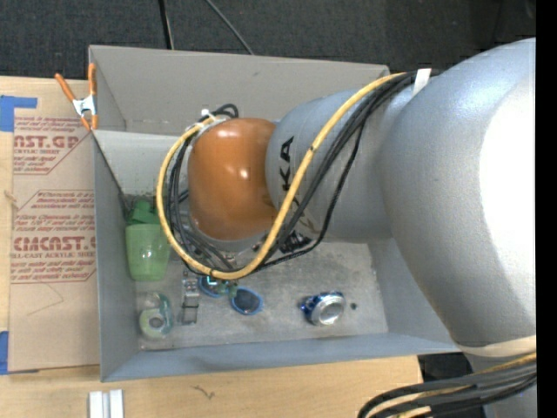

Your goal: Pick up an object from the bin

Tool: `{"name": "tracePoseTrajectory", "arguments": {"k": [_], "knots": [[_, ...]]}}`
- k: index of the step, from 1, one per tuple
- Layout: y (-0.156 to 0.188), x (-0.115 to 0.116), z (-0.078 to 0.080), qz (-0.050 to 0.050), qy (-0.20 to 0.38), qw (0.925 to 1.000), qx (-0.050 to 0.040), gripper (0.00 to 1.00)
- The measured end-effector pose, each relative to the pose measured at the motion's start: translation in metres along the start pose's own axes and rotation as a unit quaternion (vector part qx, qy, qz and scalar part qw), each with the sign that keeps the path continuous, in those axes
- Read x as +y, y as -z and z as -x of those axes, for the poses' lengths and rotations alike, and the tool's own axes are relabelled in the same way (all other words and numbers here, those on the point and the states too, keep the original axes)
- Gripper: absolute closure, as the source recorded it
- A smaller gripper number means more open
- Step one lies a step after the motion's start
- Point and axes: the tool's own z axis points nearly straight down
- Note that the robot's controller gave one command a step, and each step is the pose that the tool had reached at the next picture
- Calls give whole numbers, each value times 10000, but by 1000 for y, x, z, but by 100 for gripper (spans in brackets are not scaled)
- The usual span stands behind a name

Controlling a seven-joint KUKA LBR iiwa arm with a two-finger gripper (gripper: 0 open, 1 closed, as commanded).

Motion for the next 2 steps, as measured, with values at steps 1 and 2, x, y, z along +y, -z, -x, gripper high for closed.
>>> {"name": "tracePoseTrajectory", "arguments": {"k": [1, 2], "knots": [[-64, -67, 42, -18, 1354, 9908, -21, 0], [-61, -63, 42, 7, 1369, 9906, -42, 100]]}}
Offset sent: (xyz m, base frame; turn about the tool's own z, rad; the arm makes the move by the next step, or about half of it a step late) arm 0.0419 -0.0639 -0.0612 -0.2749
